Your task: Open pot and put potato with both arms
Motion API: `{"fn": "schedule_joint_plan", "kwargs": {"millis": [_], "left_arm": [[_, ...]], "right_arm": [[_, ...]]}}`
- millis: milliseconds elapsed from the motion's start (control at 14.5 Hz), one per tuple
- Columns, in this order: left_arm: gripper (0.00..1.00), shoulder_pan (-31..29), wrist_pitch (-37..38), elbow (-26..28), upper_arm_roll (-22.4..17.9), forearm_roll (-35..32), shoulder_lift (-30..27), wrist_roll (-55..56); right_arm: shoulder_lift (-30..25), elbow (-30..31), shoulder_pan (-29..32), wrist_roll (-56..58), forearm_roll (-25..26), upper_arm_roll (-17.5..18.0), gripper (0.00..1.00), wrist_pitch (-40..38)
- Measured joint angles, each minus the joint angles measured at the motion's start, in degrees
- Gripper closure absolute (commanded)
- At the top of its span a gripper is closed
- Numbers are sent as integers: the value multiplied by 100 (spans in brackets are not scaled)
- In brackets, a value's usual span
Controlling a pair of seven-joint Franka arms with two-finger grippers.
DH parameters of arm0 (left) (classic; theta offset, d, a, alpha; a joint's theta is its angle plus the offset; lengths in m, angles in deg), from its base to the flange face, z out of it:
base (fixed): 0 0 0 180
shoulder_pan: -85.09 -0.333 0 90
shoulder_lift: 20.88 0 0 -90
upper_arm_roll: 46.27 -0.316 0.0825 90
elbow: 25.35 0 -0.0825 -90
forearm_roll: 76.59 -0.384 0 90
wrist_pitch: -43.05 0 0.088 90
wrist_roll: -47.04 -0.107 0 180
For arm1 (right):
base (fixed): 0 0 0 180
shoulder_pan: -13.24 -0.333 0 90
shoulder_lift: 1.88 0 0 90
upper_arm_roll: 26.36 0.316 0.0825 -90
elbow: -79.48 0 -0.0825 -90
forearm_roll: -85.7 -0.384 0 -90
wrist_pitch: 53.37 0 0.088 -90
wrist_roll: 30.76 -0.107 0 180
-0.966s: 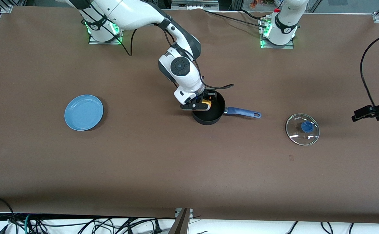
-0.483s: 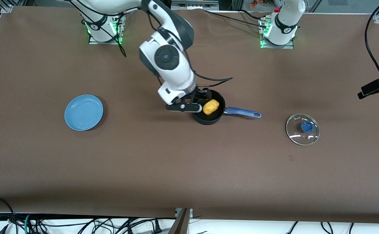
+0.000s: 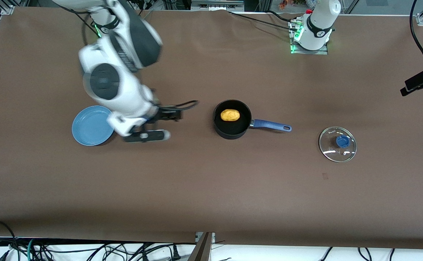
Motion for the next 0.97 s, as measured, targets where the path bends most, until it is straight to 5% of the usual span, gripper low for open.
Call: {"fn": "schedule_joint_plan", "kwargs": {"millis": [276,690,966], "left_arm": [[0,-4,10,-18,120,0,-19,23],[0,-3,11,-35,194,137,-18,23],[0,-3,11,-150,278,163,-12,23]], "right_arm": [[-500,111,711,1191,484,-96,0,-673],[-1660,1167,1938,2555,519,-130,0,-753],[-2400,1768,2008,2583,615,-99,0,-664]]}}
